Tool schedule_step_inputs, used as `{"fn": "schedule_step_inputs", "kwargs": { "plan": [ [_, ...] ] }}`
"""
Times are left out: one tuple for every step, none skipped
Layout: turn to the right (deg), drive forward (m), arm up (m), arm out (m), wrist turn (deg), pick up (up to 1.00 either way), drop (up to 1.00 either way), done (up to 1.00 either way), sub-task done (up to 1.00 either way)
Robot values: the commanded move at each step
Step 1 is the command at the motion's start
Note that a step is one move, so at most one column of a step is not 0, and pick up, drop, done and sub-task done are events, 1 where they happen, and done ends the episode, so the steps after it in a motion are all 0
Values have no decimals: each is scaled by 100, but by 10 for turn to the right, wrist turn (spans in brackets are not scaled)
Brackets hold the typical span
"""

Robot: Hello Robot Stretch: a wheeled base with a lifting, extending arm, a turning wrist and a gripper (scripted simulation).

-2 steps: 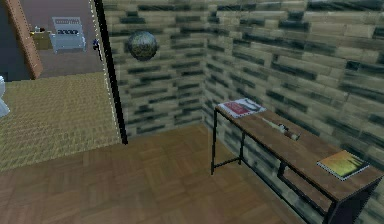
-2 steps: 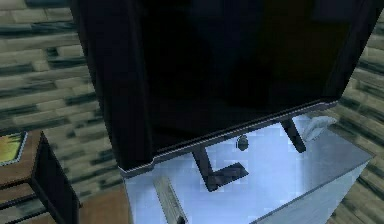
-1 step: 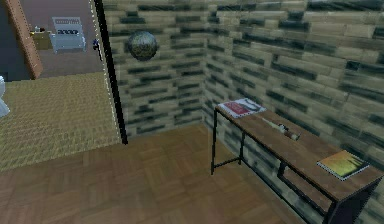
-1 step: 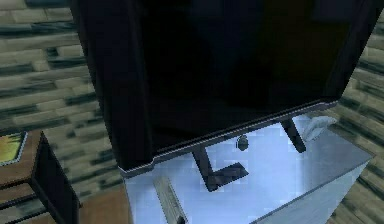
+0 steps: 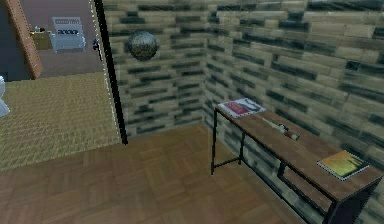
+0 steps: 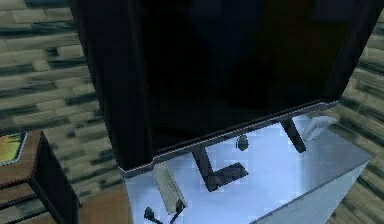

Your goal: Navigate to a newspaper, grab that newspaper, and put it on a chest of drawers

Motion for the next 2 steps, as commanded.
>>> {"fn": "schedule_step_inputs", "kwargs": {
  "plan": [
    [-450,0,0,0,0,0,0,0,0],
    [-450,0,0,0,0,0,0,0,0]
  ]
}}
